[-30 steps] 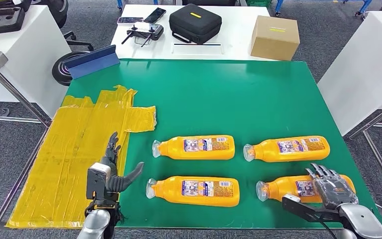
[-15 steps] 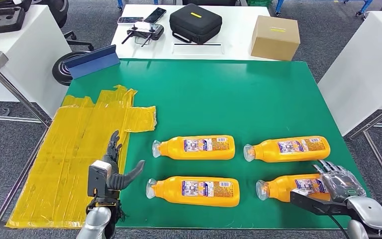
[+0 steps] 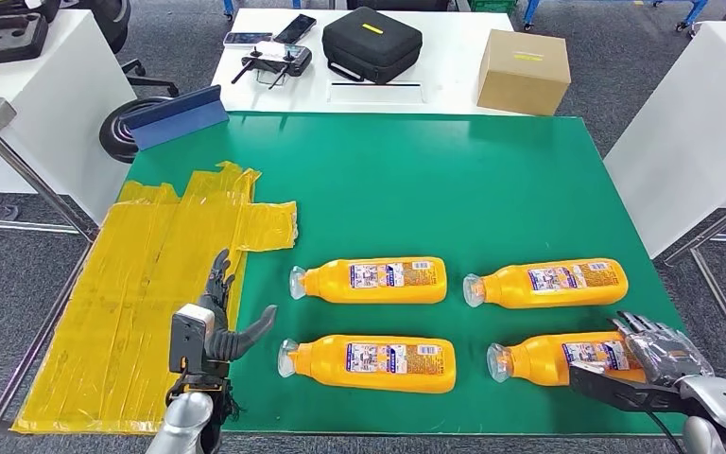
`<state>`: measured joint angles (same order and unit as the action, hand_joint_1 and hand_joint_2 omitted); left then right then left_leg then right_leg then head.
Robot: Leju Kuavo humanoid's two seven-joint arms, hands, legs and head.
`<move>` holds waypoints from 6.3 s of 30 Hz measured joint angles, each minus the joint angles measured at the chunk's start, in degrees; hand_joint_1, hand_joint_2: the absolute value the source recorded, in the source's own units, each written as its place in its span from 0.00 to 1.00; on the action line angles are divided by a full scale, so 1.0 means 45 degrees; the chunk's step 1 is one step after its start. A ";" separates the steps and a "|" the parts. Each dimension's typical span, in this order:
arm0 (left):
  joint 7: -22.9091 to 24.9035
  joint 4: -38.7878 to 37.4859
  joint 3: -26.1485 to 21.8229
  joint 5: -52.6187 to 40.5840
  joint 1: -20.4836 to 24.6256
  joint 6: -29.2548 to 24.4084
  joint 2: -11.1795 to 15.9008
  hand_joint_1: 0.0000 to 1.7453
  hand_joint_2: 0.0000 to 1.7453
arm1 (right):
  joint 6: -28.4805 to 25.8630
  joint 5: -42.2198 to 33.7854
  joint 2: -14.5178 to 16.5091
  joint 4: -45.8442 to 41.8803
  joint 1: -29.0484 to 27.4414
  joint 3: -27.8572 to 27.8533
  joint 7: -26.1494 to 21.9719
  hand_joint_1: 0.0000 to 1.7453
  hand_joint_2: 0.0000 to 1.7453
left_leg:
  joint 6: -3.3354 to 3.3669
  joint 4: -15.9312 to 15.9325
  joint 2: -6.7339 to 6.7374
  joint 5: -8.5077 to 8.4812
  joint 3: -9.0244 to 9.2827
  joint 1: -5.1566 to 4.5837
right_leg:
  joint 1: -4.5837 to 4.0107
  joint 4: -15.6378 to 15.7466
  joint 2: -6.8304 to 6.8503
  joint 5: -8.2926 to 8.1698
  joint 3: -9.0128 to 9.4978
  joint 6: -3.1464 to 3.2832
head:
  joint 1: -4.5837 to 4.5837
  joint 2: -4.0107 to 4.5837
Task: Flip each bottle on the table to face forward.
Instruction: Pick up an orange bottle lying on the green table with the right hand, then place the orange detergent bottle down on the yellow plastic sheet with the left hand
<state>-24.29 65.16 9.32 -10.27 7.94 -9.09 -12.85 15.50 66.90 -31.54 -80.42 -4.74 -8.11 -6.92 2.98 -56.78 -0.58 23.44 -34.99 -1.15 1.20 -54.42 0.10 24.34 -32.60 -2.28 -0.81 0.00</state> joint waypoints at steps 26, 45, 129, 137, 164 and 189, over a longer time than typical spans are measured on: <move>-0.0425 -0.0980 0.0239 0.0277 0.0318 -0.0151 0.0021 0.00 1.00 | 0.0240 -0.0975 -0.1129 0.1345 0.0683 0.0940 -0.0453 0.72 1.00 | 0.0003 -0.0001 0.0000 -0.0001 0.0002 0.0001 | -0.0001 0.0000 0.0001 0.0000 0.0005 -0.0001 | 0.0002 0.0000; -0.0447 -0.0997 0.0251 0.0491 0.0301 -0.0364 0.0064 0.00 1.00 | -0.1540 -0.0996 -0.0363 0.2109 0.2314 0.3260 -0.0793 0.98 1.00 | -0.0005 0.0005 0.0091 0.0021 0.0131 0.0021 | -0.0022 0.0001 -0.0103 -0.0008 0.0099 0.0002 | -0.0003 0.0000; 0.0022 -0.0652 -0.0023 0.0055 -0.0110 -0.0746 0.0016 0.00 1.00 | -0.2325 -0.5944 0.3242 -0.0805 0.1996 0.0079 -0.0505 1.00 1.00 | 0.0012 0.0004 0.0062 0.0030 0.0046 0.0008 | -0.0014 -0.0002 -0.0069 -0.0001 0.0037 -0.0003 | 0.0001 0.0000; 0.0005 -0.0652 -0.0003 0.0027 -0.0232 -0.0755 -0.0065 0.00 1.00 | -0.2547 -0.7484 0.4053 -0.0805 0.2050 -0.0310 -0.1045 1.00 1.00 | 0.0012 0.0004 0.0063 0.0030 0.0039 0.0008 | -0.0014 -0.0003 -0.0070 0.0000 0.0030 -0.0002 | 0.0000 0.0000; 0.0058 0.0368 0.0923 -0.0282 0.0123 -0.0628 -0.0115 0.00 1.00 | -0.3240 -1.0954 0.6989 0.1649 0.3507 0.2345 -0.3313 1.00 1.00 | 0.0015 0.0005 0.0064 0.0014 0.0019 0.0011 | -0.0015 -0.0014 -0.0053 0.0000 0.0018 0.0002 | -0.0001 0.0000; 0.2939 0.2345 0.2312 -0.0725 0.2512 0.2005 0.0617 0.00 1.00 | -0.6278 -1.1225 0.8519 0.3442 0.5693 0.5895 -0.4787 1.00 1.00 | 0.0014 0.0003 0.0060 -0.0011 0.0009 0.0013 | -0.0014 -0.0021 -0.0047 -0.0004 0.0004 0.0004 | -0.0004 0.0000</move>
<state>-11.07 75.71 19.72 -13.53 19.25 -0.07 -10.08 -12.75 16.39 6.80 -64.93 20.88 18.42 -28.46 3.04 -56.76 -0.31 23.39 -34.95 -1.09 1.14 -54.51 -0.11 24.32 -32.59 -2.26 -0.83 0.00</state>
